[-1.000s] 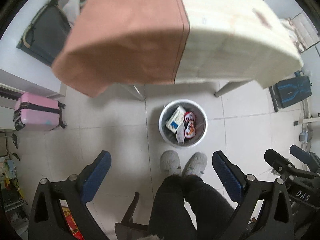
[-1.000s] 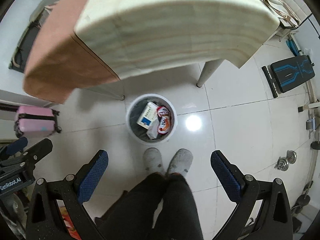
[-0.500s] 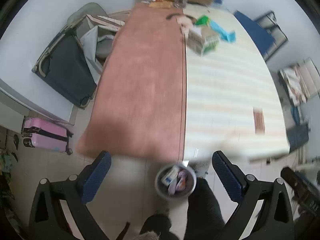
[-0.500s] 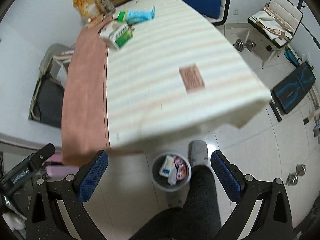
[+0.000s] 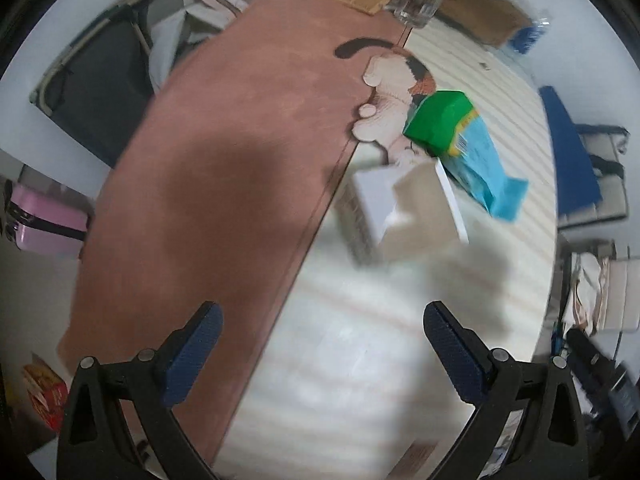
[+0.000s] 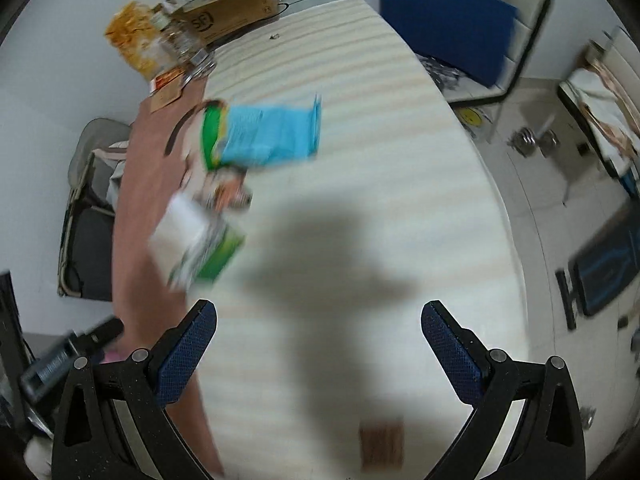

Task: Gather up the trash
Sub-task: 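Grasp the white-green box with left gripper while right grasps green-blue bag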

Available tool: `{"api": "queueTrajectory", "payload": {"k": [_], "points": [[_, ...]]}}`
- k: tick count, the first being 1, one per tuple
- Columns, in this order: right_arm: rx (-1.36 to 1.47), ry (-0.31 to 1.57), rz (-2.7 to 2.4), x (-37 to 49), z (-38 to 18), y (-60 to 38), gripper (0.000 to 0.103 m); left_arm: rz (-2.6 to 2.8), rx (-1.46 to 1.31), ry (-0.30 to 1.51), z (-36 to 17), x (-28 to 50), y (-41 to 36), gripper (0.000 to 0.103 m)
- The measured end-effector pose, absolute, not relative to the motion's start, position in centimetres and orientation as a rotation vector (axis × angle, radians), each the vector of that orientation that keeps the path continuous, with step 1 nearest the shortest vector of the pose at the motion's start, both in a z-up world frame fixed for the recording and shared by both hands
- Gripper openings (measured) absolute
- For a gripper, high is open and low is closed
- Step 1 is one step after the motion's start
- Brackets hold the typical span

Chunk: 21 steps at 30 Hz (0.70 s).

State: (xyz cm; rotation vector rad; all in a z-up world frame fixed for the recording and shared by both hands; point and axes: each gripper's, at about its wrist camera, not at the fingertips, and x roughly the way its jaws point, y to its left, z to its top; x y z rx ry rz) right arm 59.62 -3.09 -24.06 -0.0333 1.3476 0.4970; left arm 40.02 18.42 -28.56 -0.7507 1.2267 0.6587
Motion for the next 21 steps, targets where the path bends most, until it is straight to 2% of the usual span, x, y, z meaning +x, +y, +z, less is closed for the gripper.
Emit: {"api": "queueTrajectory", "payload": {"k": [4, 6, 8, 9, 10, 13, 21], "points": [[-0.051, 1.374, 0.540, 67.3, -27.4, 1.2, 0.103, 0.674, -0.792, 1.292, -32.6, 44.4, 20.2, 0.080], [-0.137, 1.363, 0.597, 69.1, -28.6, 4.0, 0.103, 0.679, -0.811, 1.310, -34.1, 45.9, 20.8, 0.065], [-0.290, 1.351, 0.695, 70.2, -29.4, 7.6, 0.103, 0.680, -0.827, 1.323, -34.9, 46.5, 21.2, 0.037], [-0.389, 1.334, 0.755, 70.4, -29.8, 9.5, 0.103, 0.677, -0.820, 1.327, -35.2, 46.5, 21.3, 0.028], [-0.484, 1.311, 0.804, 70.5, -30.2, 11.3, 0.103, 0.686, -0.804, 1.332, -35.4, 46.5, 21.4, 0.012], [-0.751, 1.229, 0.898, 69.8, -31.0, 15.4, 0.103, 0.741, -0.742, 1.335, -35.4, 45.8, 22.0, 0.004], [-1.100, 1.242, 1.173, 68.1, -34.4, 22.1, 0.103, 0.849, -0.724, 1.313, -34.8, 43.4, 24.0, 0.002]]}}
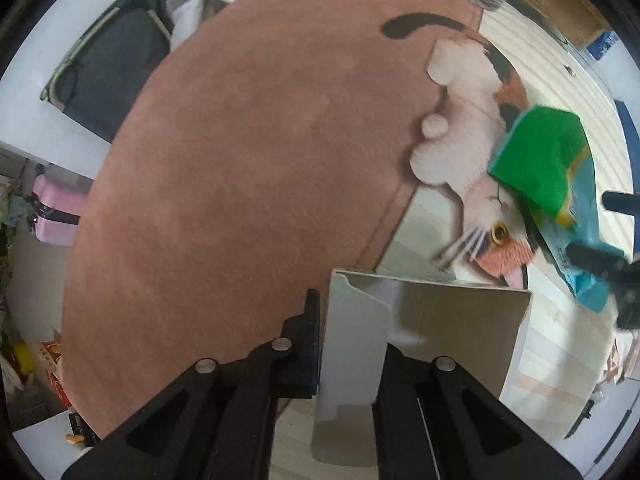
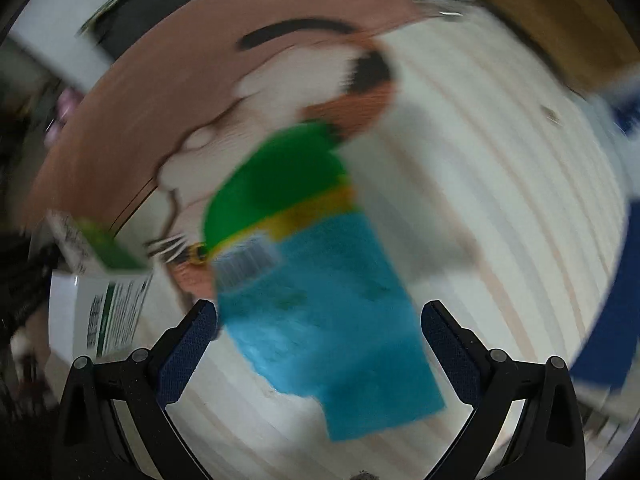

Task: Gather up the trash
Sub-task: 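Grasp the white-green box with left gripper while right grasps green-blue bag, then carry the white box and green-blue bag into the trash bin and release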

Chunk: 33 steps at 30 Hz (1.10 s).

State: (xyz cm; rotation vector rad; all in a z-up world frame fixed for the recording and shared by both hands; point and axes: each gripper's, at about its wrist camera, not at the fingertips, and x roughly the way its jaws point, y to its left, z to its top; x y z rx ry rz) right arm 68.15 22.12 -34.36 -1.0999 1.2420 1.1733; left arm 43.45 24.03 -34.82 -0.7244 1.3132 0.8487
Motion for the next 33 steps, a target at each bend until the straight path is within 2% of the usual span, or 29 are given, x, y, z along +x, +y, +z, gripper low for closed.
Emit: {"api": "queueTrajectory", "payload": {"k": [3, 6, 7, 8, 9, 11, 12, 14, 16, 23, 33], "points": [[-1.179, 1.222, 1.133, 67.7, -36.3, 23.2, 0.103, 0.857, -0.710, 1.305, -34.4, 43.2, 24.1, 0.002], [-1.129, 1.211, 1.049, 68.5, -36.9, 23.4, 0.103, 0.859, -0.701, 1.300, -34.0, 43.1, 23.8, 0.002], [-1.078, 1.222, 1.021, 69.0, -36.7, 23.3, 0.099, 0.859, -0.695, 1.297, -33.8, 43.0, 23.8, 0.002], [-1.037, 1.222, 0.998, 69.4, -36.4, 23.1, 0.088, 0.861, -0.689, 1.293, -33.6, 42.8, 23.7, 0.002], [-0.978, 1.225, 0.981, 69.9, -35.8, 22.8, 0.084, 0.861, -0.683, 1.288, -33.3, 42.6, 23.6, 0.002], [-0.882, 1.237, 0.960, 70.5, -34.9, 22.0, 0.063, 0.861, -0.668, 1.282, -33.1, 43.2, 23.2, 0.002], [-0.831, 1.237, 0.951, 70.6, -34.2, 21.5, 0.058, 0.860, -0.662, 1.279, -33.1, 43.8, 22.8, 0.002], [-0.773, 1.220, 0.925, 70.6, -33.1, 20.5, 0.037, 0.858, -0.650, 1.273, -32.6, 43.7, 22.4, 0.002], [-0.686, 1.234, 0.907, 70.4, -32.1, 19.0, 0.031, 0.857, -0.633, 1.262, -31.8, 43.3, 21.9, 0.002], [-0.450, 1.265, 0.856, 68.0, -29.0, 14.2, 0.022, 0.841, -0.601, 1.215, -28.9, 42.7, 20.0, 0.002], [-0.183, 1.263, 0.795, 55.8, -23.6, 4.7, 0.020, 0.753, -0.568, 1.127, -24.7, 36.0, 17.4, 0.001]]}}
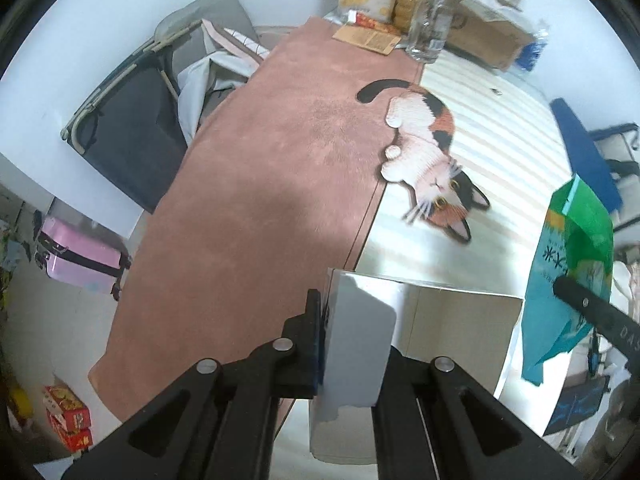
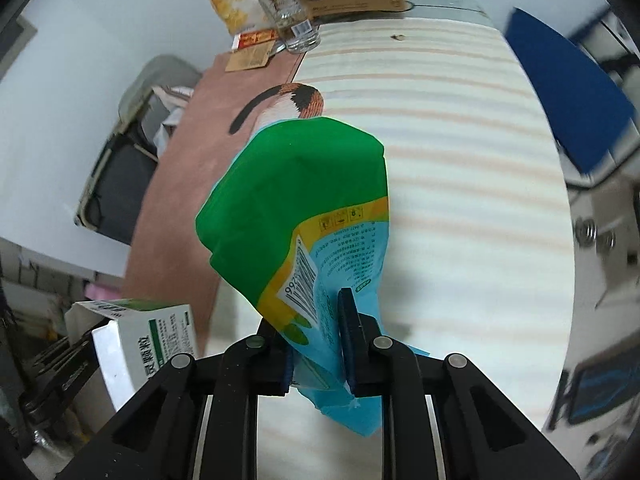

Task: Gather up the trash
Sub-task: 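Carry the white box and green-blue bag into the trash bin and release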

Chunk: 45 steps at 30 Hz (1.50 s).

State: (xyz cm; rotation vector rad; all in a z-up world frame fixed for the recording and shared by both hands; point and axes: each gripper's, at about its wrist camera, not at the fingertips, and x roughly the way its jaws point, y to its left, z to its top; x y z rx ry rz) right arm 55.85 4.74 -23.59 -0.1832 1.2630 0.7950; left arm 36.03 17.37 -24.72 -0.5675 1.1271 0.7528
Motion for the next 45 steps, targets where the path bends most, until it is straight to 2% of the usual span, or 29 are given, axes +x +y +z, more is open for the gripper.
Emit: {"api": "queueTrajectory", "payload": {"k": [11, 16, 20, 27, 37, 41, 42, 43, 44, 45], "points": [[0.033, 1.225, 0.655, 33.3, -20.5, -7.4, 0.019, 0.545, -0.512, 1.088, -22.9, 20.9, 13.0, 0.001], [0.120, 1.293, 0.597, 22.2, -22.3, -12.0, 0.019, 0.467, -0.516, 1.167, -24.8, 13.3, 11.4, 0.001], [0.152, 1.380, 0.567, 15.7, -26.0, -15.1, 0.019, 0.414, -0.548, 1.271, -28.4, 8.8, 9.9, 0.002], [0.157, 1.600, 0.488, 8.5, -38.1, -18.3, 0.019, 0.401, -0.604, 1.470, -39.3, 4.8, 7.3, 0.002], [0.142, 1.782, 0.435, 6.8, -63.4, -19.4, 0.019, 0.390, -0.684, 1.598, -62.0, 6.1, 4.4, 0.004], [0.171, 1.857, 0.433, 6.6, -72.1, -19.3, 0.021, 0.352, -0.695, 1.638, -69.4, 5.6, 3.8, 0.007], [0.177, 1.872, 0.429, 7.0, -73.6, -18.9, 0.023, 0.355, -0.684, 1.649, -70.9, 5.6, 3.9, 0.008], [0.177, 1.892, 0.433, 7.4, -75.2, -18.6, 0.029, 0.359, -0.683, 1.655, -72.2, 5.3, 4.0, 0.018], [0.176, 1.909, 0.433, 7.7, -76.7, -18.5, 0.032, 0.362, -0.691, 1.646, -73.3, 5.2, 4.0, 0.039], [0.179, 1.915, 0.433, 7.9, -77.7, -18.5, 0.034, 0.372, -0.685, 1.641, -74.1, 4.8, 4.0, 0.054]]}}
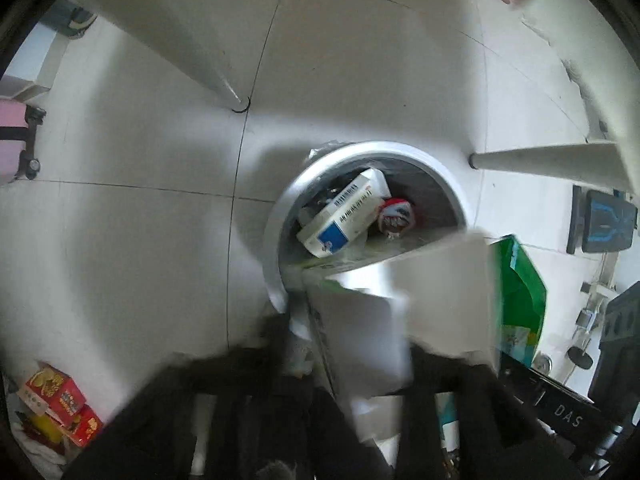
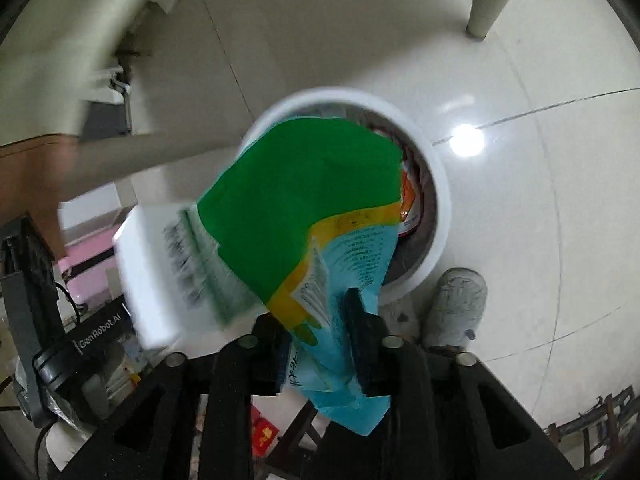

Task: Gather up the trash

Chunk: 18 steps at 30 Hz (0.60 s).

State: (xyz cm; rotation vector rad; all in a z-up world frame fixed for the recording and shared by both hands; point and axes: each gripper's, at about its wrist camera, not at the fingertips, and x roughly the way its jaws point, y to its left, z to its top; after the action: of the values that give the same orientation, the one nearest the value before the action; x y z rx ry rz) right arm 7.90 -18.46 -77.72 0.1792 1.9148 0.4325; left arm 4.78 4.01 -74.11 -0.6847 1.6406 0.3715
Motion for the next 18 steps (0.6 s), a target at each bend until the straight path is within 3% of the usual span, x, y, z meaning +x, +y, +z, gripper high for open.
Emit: {"api": "queueTrajectory", "payload": {"k": [1, 2, 4, 6, 8, 18], "points": [[0.175, 1.923, 0.436, 7.8, -78.9, -18.4, 0.044, 0.379, -0.677, 1.637, -74.5, 4.5, 3.8, 0.080], [0.173, 1.928, 0.441, 8.2, -79.5, -18.2, 0.050, 0.383, -0.670, 1.625, -74.8, 4.3, 3.9, 0.088], [0.156, 1.921, 0.445, 7.9, -80.2, -18.3, 0.061, 0.399, -0.655, 1.615, -75.2, 3.8, 3.8, 0.089], [0.129, 1.900, 0.444, 8.1, -80.0, -18.2, 0.081, 0.405, -0.639, 1.609, -74.7, 3.4, 3.7, 0.103], [0.094, 1.871, 0.435, 8.0, -79.4, -17.9, 0.102, 0.415, -0.613, 1.604, -74.0, 3.0, 3.6, 0.103], [-0.238, 1.630, 0.342, 9.0, -71.5, -17.9, 0.103, 0.457, -0.502, 1.513, -67.0, 1.1, 2.2, 0.103]]}}
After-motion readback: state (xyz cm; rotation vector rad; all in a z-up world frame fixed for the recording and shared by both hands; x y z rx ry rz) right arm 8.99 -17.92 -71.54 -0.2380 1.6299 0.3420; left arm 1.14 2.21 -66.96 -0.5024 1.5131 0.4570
